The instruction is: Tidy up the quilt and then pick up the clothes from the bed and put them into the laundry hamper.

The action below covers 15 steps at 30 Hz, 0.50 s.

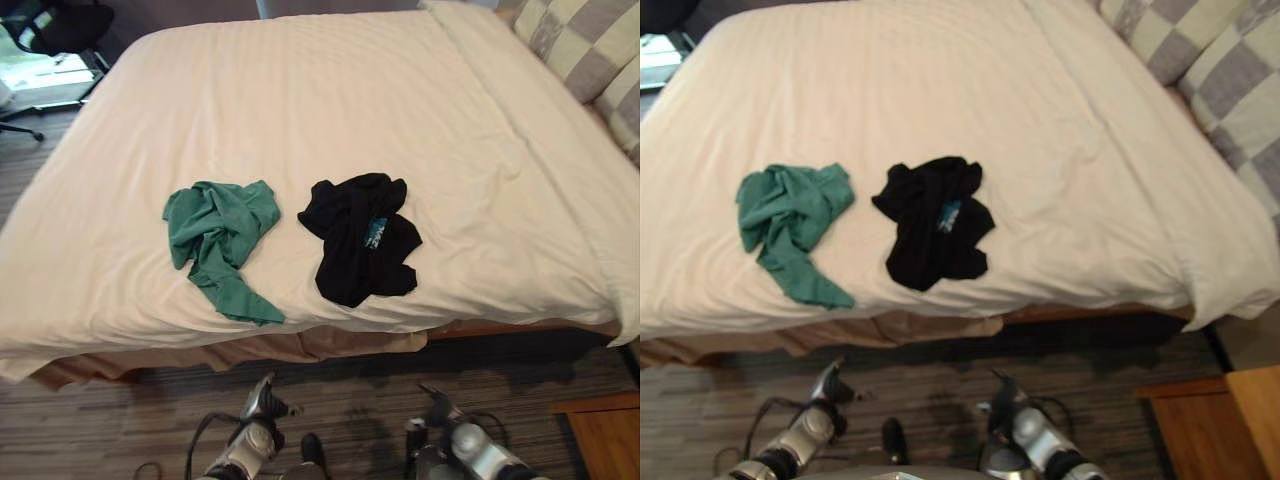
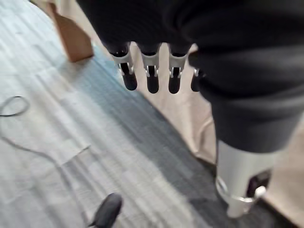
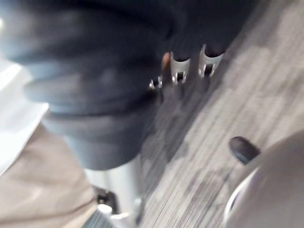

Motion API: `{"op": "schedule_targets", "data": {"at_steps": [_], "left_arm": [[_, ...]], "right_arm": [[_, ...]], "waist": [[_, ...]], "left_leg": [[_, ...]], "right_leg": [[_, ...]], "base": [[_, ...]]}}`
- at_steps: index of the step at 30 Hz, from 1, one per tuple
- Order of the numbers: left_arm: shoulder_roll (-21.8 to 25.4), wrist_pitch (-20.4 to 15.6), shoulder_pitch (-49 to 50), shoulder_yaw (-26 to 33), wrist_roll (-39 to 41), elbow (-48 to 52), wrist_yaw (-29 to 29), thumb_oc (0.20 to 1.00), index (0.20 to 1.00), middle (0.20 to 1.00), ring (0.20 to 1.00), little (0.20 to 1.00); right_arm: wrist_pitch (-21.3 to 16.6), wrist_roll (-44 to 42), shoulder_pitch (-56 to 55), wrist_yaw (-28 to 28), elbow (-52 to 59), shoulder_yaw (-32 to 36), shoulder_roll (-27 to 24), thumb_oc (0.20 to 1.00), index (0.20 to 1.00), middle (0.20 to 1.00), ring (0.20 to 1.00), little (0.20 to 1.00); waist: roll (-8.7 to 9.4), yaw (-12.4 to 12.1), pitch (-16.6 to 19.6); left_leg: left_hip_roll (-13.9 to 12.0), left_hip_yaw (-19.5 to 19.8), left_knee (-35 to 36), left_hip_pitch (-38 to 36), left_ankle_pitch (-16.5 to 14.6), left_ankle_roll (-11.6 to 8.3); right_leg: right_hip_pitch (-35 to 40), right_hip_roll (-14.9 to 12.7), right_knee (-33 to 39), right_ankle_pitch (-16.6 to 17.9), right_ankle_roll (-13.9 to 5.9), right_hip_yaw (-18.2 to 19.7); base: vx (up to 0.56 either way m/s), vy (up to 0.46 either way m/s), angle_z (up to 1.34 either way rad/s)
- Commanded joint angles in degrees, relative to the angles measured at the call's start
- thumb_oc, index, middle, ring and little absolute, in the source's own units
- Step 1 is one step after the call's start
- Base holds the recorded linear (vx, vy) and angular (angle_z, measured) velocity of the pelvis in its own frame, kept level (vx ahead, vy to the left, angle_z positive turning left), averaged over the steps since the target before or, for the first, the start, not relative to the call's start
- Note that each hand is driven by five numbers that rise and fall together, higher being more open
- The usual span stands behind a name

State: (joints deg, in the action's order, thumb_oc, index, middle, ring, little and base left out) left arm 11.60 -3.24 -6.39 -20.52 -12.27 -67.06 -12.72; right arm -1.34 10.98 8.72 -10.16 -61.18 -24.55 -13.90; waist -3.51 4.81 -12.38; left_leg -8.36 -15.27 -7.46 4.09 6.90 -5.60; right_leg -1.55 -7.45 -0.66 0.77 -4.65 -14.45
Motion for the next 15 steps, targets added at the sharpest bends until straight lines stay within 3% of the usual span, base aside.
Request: {"op": "schedule_targets", "data": {"at_steps": [1, 2, 3, 5, 7, 9, 11, 15], "left_arm": [[1.3, -0.3, -4.2, 0.3, 2.0, 1.1, -1.5, 1.000, 1.000, 1.000, 1.000, 1.000], [1.0, -0.2, -4.1, 1.0, 2.2, 0.4, -1.7, 1.000, 1.000, 1.000, 1.000, 1.000], [1.0, -0.1, -3.7, 1.2, 2.1, 0.0, -1.6, 1.000, 1.000, 1.000, 1.000, 1.000], [1.3, 0.2, -2.7, 1.1, 1.2, -0.1, -1.5, 1.000, 1.000, 1.000, 1.000, 1.000], [1.4, 0.2, -2.1, 1.1, 1.4, -0.6, -1.1, 1.000, 1.000, 1.000, 1.000, 1.000], [1.3, 0.6, -2.6, 1.5, 3.1, 0.2, -1.7, 1.000, 1.000, 1.000, 1.000, 1.000], [1.5, 0.7, -2.4, 2.1, 3.9, 0.3, -1.9, 1.000, 1.000, 1.000, 1.000, 1.000], [4.4, 2.4, 0.6, 10.7, 8.2, -5.6, -2.9, 1.000, 1.000, 1.000, 1.000, 1.000]], "right_arm": [[0.5, -1.8, 2.8, -2.6, -0.9, -0.6, 0.6, 1.000, 1.000, 1.000, 1.000, 1.000], [0.6, -1.7, 2.7, -2.9, -2.0, 0.0, 0.6, 1.000, 1.000, 1.000, 1.000, 1.000], [0.6, -1.4, 2.6, -2.7, -2.5, 0.2, 0.6, 1.000, 1.000, 1.000, 1.000, 1.000], [0.7, -1.7, 1.1, -2.9, -2.6, 1.2, -0.3, 1.000, 1.000, 1.000, 1.000, 1.000], [0.4, -2.9, -0.1, -2.3, -2.1, 2.0, 0.4, 1.000, 1.000, 1.000, 1.000, 1.000], [0.7, -3.6, -0.8, -2.7, -3.0, 3.4, 0.5, 1.000, 1.000, 1.000, 1.000, 1.000], [0.9, -4.1, -1.3, -2.7, -3.1, 4.0, 0.5, 1.000, 1.000, 1.000, 1.000, 1.000], [1.6, -8.2, -2.4, -3.9, -7.8, 11.8, -1.0, 1.000, 1.000, 1.000, 1.000, 1.000]], "waist": [[4.64, 1.0, -3.7], [4.32, 1.5, -3.2], [3.89, 1.7, -2.6], [2.98, 2.3, -1.1], [1.69, 3.4, 0.2], [1.29, 4.4, 1.2], [1.28, 4.3, 1.8], [2.84, 3.5, 3.9]], "left_leg": [[2.9, 0.3, -15.8, 5.2, -8.3, -5.61], [-0.3, -0.8, -12.2, 3.6, -9.5, -4.91], [-1.8, -2.3, -8.2, 1.2, -9.9, -4.13], [-5.2, -4.6, 3.0, -3.0, -7.2, -2.86], [-5.8, -4.2, 10.7, -8.0, -5.8, -2.11], [-6.1, -4.8, 12.1, -8.5, -4.0, -3.35], [-5.8, -4.6, 12.5, -9.1, -4.2, -3.24], [-4.8, -4.2, 12.5, -10.8, -6.3, -3.53]], "right_leg": [[2.9, 0.2, 5.4, -4.8, 1.31, 1.9], [3.3, -0.5, 5.5, -5.0, 0.43, 1.4], [3.4, -0.8, 5.5, -4.9, -0.03, 1.3], [3.0, -1.7, 5.1, -4.5, -0.98, 1.4], [2.4, -1.3, 3.9, -5.1, -1.26, 1.6], [2.5, -2.0, 3.8, -4.3, -1.68, 1.2], [2.8, -2.3, 3.8, -4.0, -1.82, 1.2], [4.3, -3.7, 4.5, -2.2, -3.15, 1.0]], "base": [[0.03, 0.055, 0.08], [0.08, 0.120, 0.03], [0.15, 0.220, 0.00], [0.13, 0.256, -0.11], [0.10, 0.259, -0.04], [0.07, 0.221, 0.02], [0.11, 0.143, 0.12], [0.11, 0.080, 0.17]]}}
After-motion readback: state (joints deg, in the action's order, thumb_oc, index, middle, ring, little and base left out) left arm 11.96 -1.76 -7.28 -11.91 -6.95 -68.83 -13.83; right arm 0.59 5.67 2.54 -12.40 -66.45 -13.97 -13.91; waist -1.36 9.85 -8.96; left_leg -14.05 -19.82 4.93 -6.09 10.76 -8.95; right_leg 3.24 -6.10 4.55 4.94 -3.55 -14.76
